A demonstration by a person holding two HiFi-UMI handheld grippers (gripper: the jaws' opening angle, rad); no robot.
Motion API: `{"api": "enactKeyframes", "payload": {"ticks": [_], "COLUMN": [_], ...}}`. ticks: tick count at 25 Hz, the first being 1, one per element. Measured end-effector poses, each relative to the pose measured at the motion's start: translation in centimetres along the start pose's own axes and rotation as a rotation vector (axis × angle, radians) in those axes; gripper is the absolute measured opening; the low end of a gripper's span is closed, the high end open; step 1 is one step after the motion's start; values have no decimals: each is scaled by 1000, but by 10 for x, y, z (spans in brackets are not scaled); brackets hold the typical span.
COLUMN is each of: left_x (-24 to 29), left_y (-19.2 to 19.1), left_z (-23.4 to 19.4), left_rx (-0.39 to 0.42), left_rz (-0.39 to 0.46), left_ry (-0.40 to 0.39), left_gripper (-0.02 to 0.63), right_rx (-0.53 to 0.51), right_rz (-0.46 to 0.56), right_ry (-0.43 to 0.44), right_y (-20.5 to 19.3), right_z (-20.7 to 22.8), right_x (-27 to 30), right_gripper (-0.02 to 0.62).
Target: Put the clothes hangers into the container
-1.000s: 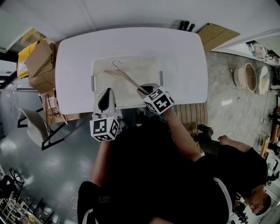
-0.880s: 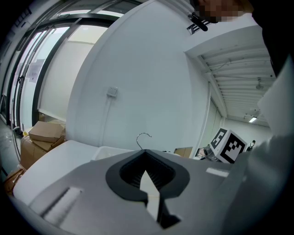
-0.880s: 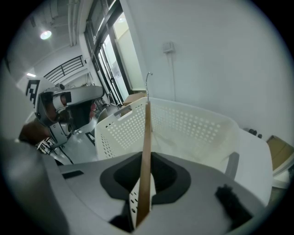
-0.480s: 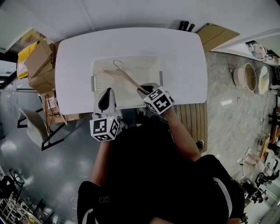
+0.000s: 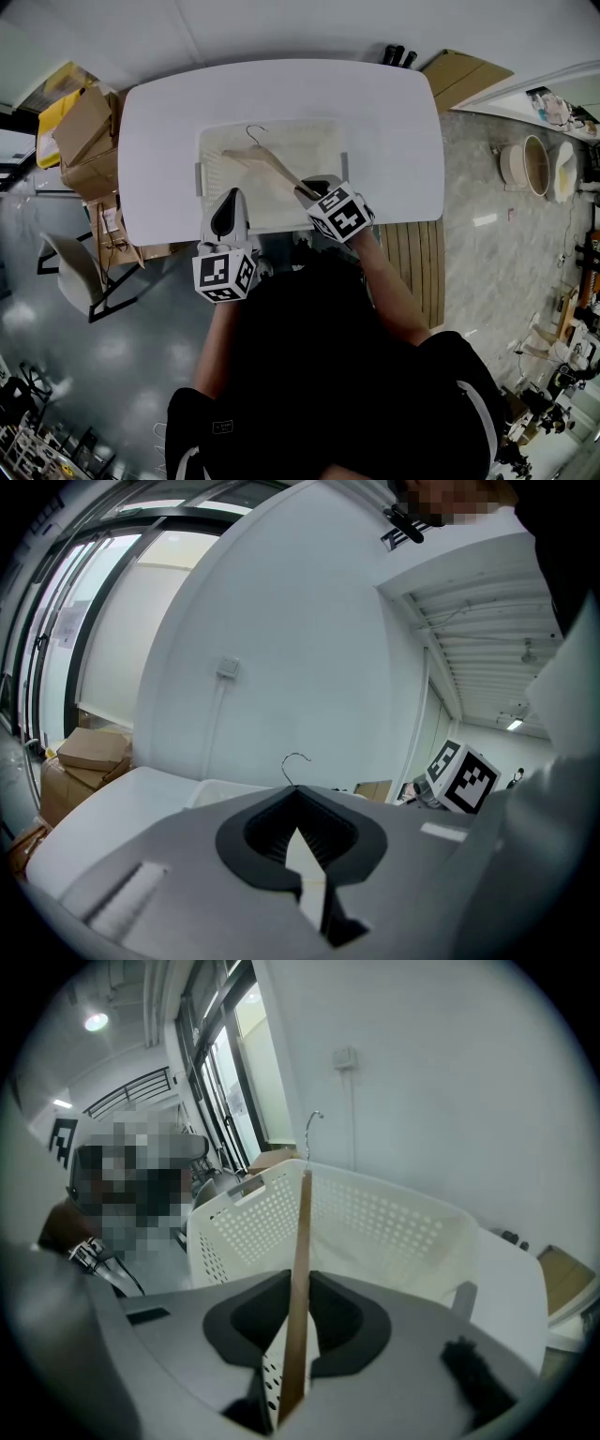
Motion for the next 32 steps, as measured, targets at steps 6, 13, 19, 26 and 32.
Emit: {"api": "enactKeyframes", "payload": {"ticks": [6, 13, 19, 26, 32], "left_x": [-2, 1, 1, 1, 3], "left_y": [1, 2, 1, 0, 0], "left_z": [1, 3, 4, 4, 3], "left_rx": [2, 1, 2, 4, 3], "left_rz": [-1, -2, -3, -7, -7], "left_ry": [3, 3, 2, 5, 5], "left_gripper": [3, 3, 3, 3, 3], "right_rx": [1, 1, -1, 10, 29], "right_rz": [2, -4, -5, -6, -19], "right_ry": [5, 2, 3, 14, 17], "right_y": [2, 3, 5, 5, 7], "right_z": [1, 7, 9, 11, 13], "right_x": [-1, -2, -1, -1, 1], "right_gripper": [71, 77, 77, 82, 87]}}
Point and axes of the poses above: the fingertips, and each gripper's own axes: x forward along the fingers, z to its right, y out of its top, the point moved 9 cm from there along -x, backward along the fingers, and after that the axes turned 8 degrees about -x, right-handed, at the moved point
